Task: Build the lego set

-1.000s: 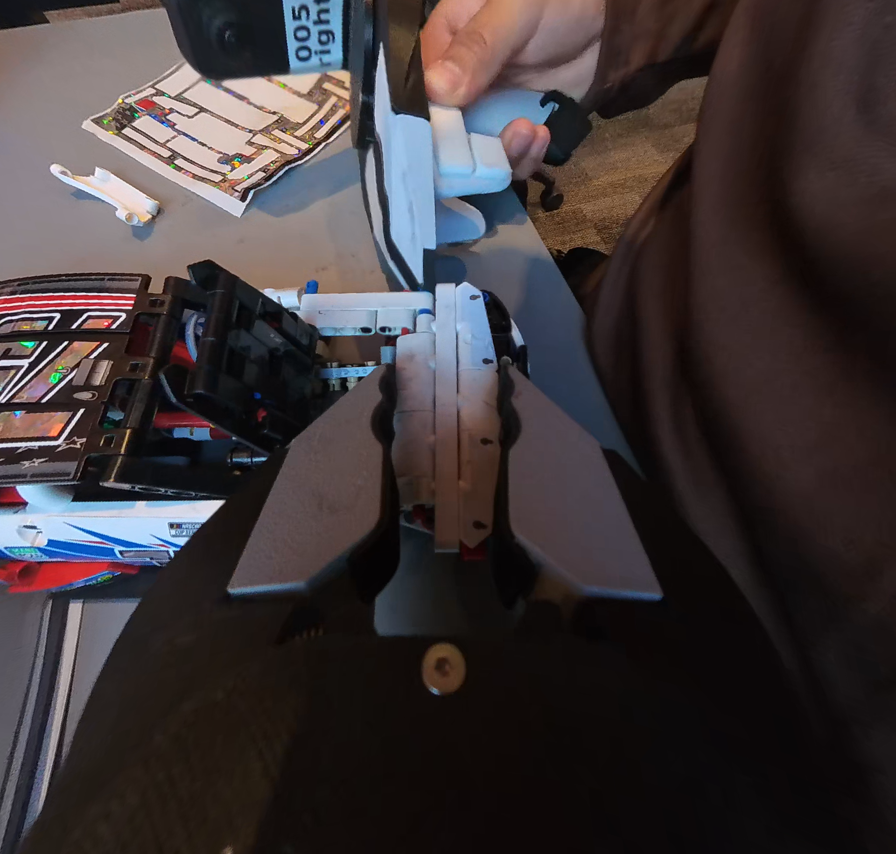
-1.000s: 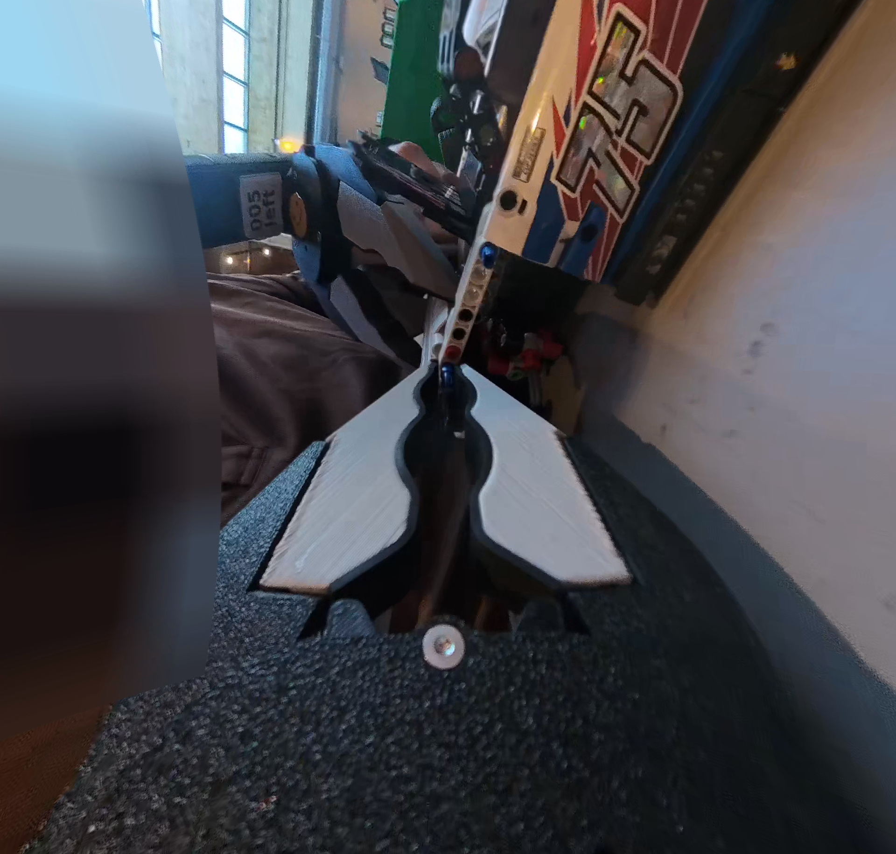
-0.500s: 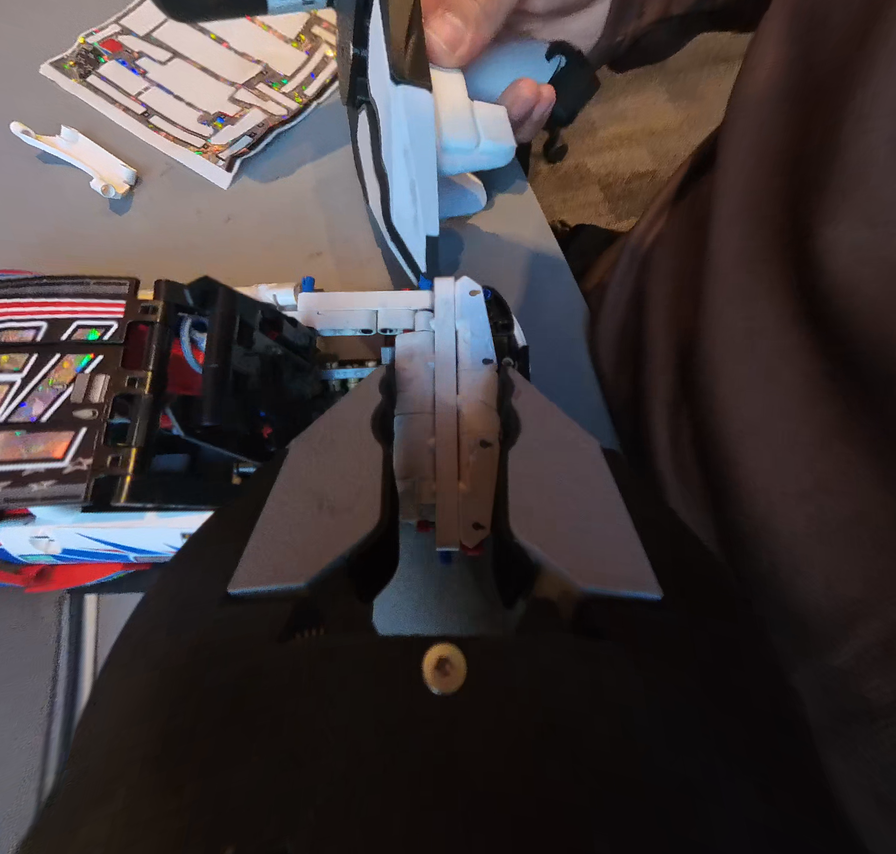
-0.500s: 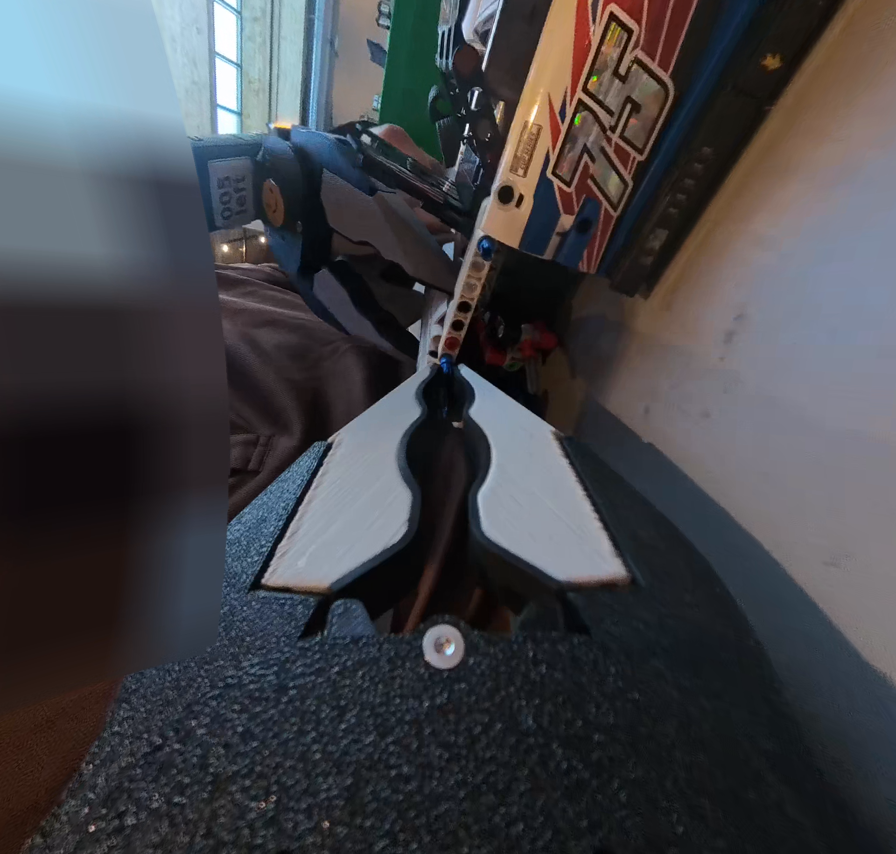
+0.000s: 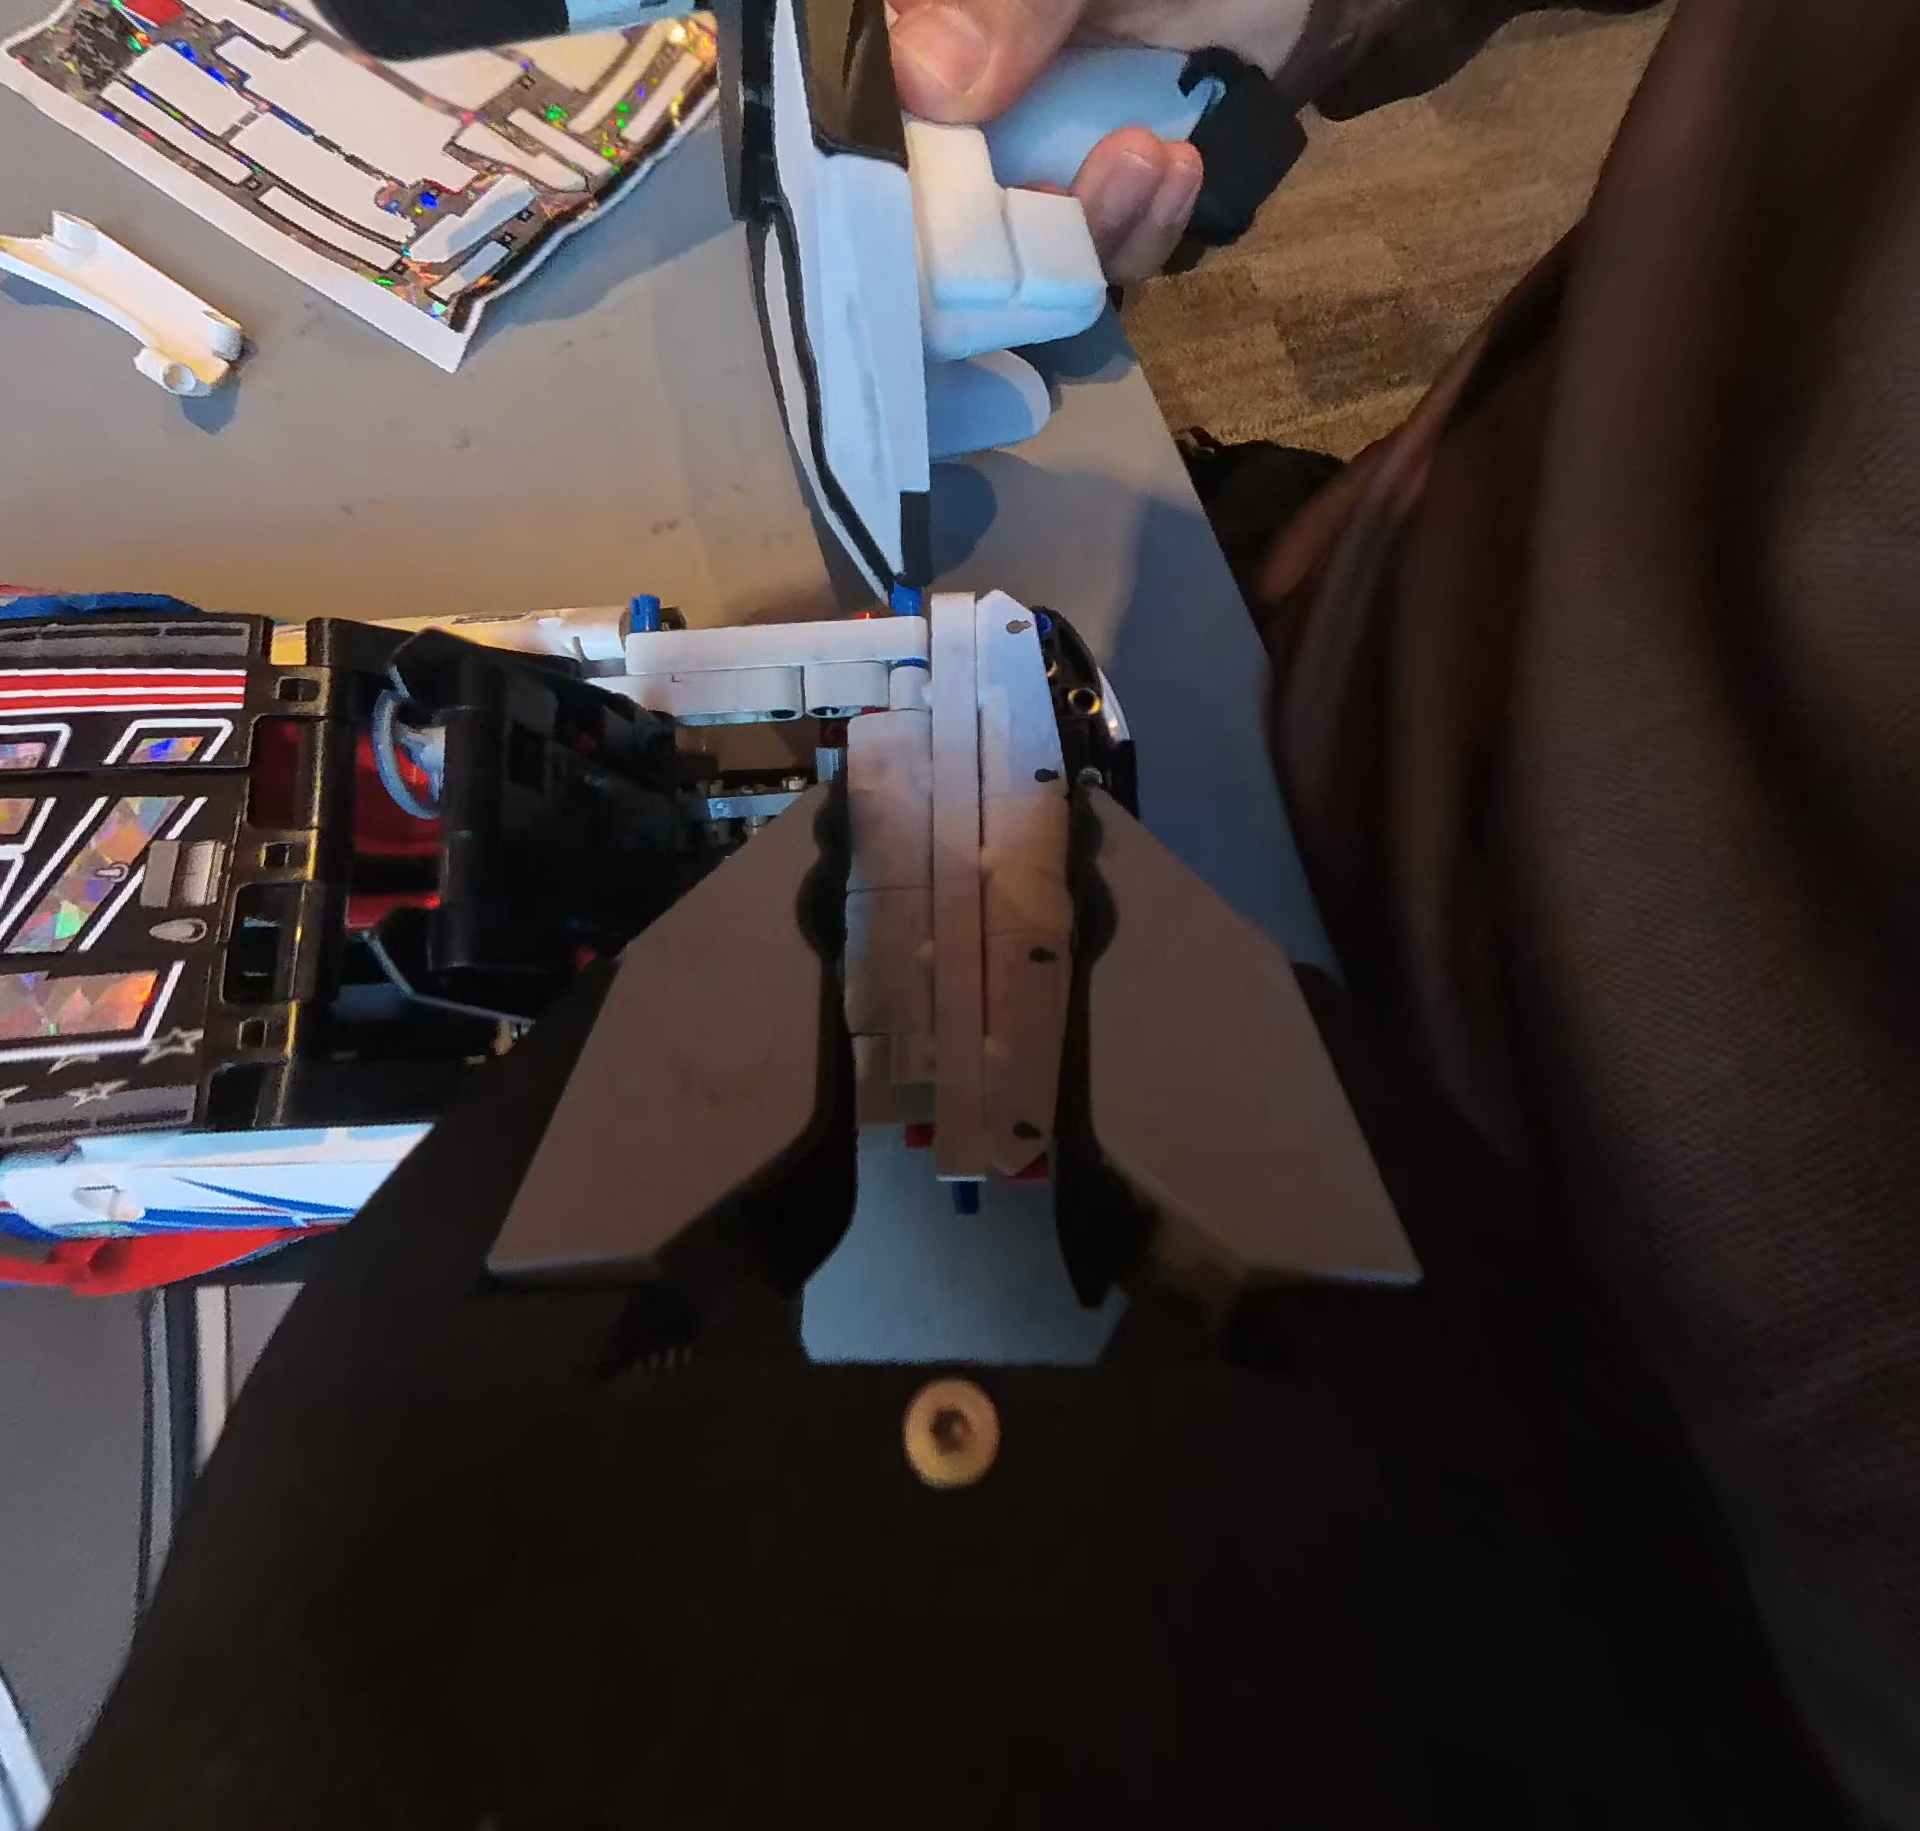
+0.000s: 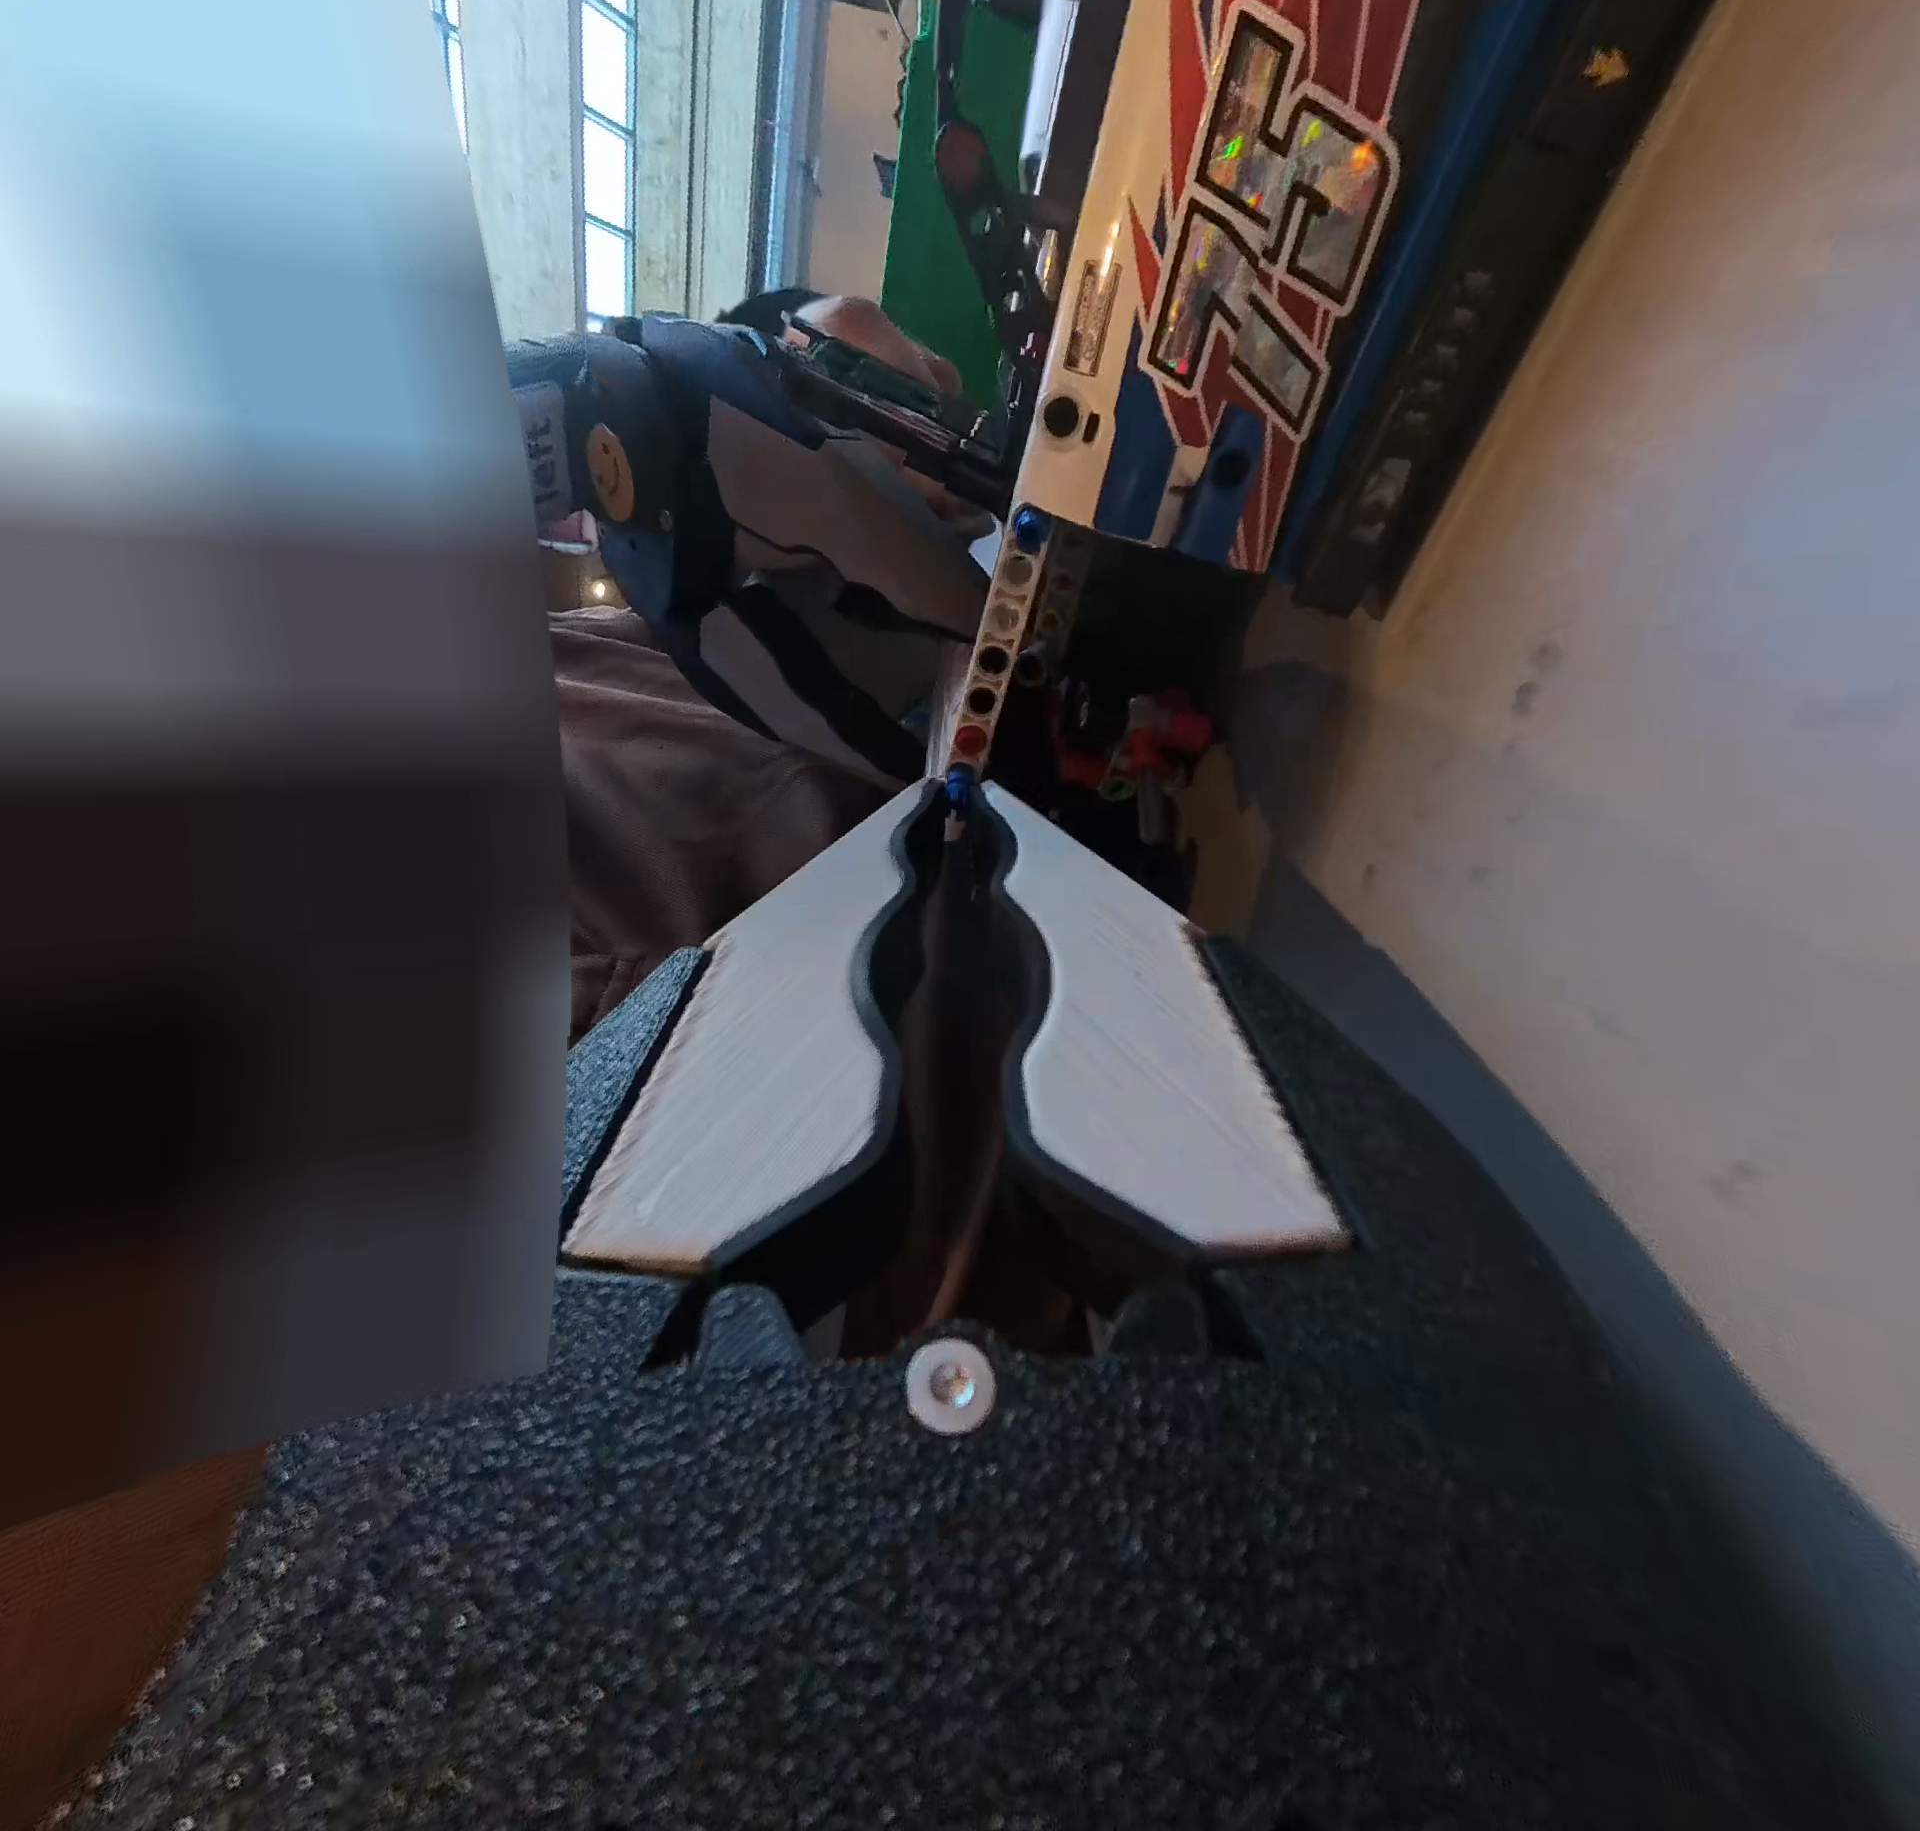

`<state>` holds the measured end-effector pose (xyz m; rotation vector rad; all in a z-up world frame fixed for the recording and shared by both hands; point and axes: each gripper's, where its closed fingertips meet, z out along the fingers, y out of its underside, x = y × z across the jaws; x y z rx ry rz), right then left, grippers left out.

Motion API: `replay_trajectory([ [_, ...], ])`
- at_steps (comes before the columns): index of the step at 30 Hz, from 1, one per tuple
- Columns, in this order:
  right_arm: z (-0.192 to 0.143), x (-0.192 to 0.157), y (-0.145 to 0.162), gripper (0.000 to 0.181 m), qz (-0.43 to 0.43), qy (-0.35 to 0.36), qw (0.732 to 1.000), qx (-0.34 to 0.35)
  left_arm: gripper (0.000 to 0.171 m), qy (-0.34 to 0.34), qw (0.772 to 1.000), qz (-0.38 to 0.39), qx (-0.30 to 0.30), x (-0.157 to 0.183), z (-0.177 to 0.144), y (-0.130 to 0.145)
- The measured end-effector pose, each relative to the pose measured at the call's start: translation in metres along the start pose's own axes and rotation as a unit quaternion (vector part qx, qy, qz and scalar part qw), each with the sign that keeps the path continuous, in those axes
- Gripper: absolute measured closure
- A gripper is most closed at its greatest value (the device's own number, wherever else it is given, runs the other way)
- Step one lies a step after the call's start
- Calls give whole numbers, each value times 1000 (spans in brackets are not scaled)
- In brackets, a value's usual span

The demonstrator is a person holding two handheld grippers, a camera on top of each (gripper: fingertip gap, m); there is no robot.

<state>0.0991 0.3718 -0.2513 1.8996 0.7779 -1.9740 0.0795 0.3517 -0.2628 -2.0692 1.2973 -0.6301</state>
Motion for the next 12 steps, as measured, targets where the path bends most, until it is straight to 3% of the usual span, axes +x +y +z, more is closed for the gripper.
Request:
replay_trajectory([
  [8, 3, 7, 2, 177, -11, 25, 1000, 11, 131, -2, 999, -11, 31, 0, 0, 1],
  [12, 3, 3, 0, 177, 4, -1, 1000, 21, 131, -8, 998, 2, 59, -1, -1, 0],
])
